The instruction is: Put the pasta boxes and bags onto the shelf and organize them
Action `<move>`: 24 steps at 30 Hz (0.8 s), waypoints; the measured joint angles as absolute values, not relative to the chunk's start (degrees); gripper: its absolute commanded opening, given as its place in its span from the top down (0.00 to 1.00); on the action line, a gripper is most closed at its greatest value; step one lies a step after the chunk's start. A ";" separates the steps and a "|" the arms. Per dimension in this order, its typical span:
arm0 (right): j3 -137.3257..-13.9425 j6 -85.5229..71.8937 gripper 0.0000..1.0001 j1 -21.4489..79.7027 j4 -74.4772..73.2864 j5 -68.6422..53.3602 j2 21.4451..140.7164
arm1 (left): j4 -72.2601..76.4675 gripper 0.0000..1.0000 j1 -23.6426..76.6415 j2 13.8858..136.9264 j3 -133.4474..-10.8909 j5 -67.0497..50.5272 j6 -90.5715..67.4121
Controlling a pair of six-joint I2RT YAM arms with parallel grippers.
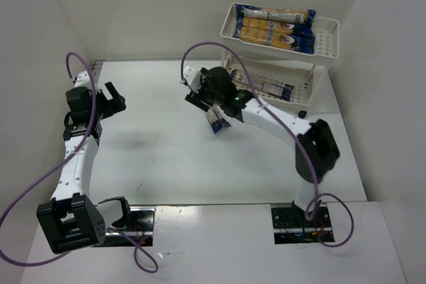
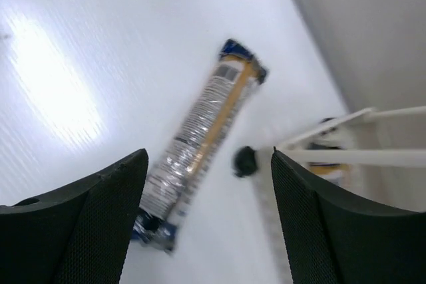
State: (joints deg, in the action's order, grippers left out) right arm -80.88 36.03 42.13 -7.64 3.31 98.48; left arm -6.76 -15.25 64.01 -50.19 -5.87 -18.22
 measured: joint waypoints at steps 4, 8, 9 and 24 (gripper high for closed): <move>-91.11 24.25 0.18 41.19 -11.88 2.70 112.46 | -6.85 0.00 -15.25 63.86 -50.11 -5.89 -18.24; -98.76 17.41 0.18 40.82 -16.38 3.68 124.84 | -7.42 0.00 -15.25 63.00 -49.82 -5.80 -18.20; -99.85 16.25 0.18 40.82 -17.45 4.01 126.96 | -7.57 0.00 -15.25 62.70 -49.78 -5.76 -18.20; -107.04 8.91 0.18 40.56 -19.44 14.50 132.05 | -7.92 0.00 -15.64 63.37 -49.78 -4.99 -18.00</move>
State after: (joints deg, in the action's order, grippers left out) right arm -107.04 8.91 40.56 -19.44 14.50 132.05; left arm -7.92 -15.64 63.37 -49.78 -4.99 -18.00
